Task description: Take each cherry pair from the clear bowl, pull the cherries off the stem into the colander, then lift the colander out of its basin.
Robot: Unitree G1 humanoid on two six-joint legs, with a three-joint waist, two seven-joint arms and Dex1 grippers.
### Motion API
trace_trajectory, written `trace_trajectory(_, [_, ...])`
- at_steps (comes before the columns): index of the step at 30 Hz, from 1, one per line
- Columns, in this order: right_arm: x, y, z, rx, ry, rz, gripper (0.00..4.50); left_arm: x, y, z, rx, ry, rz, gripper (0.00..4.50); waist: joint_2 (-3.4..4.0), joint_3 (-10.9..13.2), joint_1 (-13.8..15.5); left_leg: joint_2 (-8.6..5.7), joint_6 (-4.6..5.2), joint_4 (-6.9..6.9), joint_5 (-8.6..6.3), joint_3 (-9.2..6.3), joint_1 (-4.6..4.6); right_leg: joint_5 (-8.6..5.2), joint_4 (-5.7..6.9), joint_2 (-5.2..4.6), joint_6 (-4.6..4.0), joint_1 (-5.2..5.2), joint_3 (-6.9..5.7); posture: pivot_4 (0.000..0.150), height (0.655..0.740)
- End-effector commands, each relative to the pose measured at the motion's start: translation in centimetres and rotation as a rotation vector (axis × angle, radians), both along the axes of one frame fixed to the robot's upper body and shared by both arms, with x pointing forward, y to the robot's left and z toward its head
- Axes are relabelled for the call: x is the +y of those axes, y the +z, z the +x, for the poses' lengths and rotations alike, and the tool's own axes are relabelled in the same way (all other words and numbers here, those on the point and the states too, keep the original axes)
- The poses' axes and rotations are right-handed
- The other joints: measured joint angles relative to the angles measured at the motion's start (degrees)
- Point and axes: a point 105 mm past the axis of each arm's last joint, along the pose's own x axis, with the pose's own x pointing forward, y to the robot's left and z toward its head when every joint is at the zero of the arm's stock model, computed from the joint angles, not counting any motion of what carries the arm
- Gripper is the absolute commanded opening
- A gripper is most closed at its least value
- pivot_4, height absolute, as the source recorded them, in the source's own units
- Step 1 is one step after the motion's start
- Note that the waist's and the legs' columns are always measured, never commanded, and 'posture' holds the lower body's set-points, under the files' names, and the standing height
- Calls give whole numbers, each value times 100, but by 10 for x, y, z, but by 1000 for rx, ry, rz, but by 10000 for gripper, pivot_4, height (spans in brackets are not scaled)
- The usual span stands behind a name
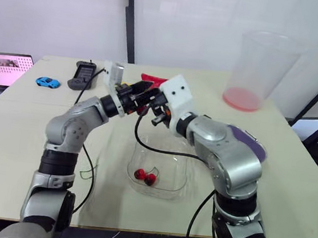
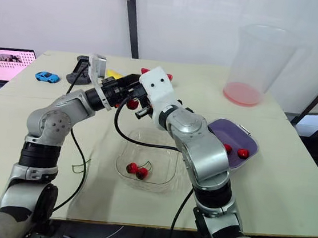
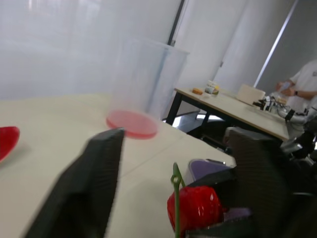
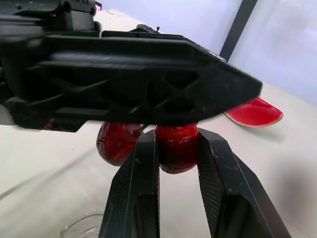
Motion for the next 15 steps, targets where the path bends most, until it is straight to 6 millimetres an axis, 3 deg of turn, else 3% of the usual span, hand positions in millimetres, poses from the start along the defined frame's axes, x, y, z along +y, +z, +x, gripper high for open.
trace_trajectory(1, [4,15,-9,-72,31,18,7216,1,10,-3,-47,6,-6,11737,0,0,-2,0,0,0,0,0,0,0,0,0,0,0,0,1500,7380])
trace_trajectory(3, [3,15,-9,-74,32,18,7216,1,9,-2,-44,7,-5,1162,0,0,-1,0,-1,0,0,0,0,0,0,0,0,0,0,1500,7380])
trace_trajectory(11, [2,13,-9,-59,30,16,7216,3,11,-1,-45,7,-28,468,0,0,3,0,-2,0,1,0,0,0,-1,-1,0,1,0,1500,7380])
trace_trajectory(15, [-1,13,-8,-51,33,21,23358,4,10,-1,-45,7,-29,0,0,0,5,0,-2,-1,1,0,0,0,-1,-1,0,1,0,1500,7380])
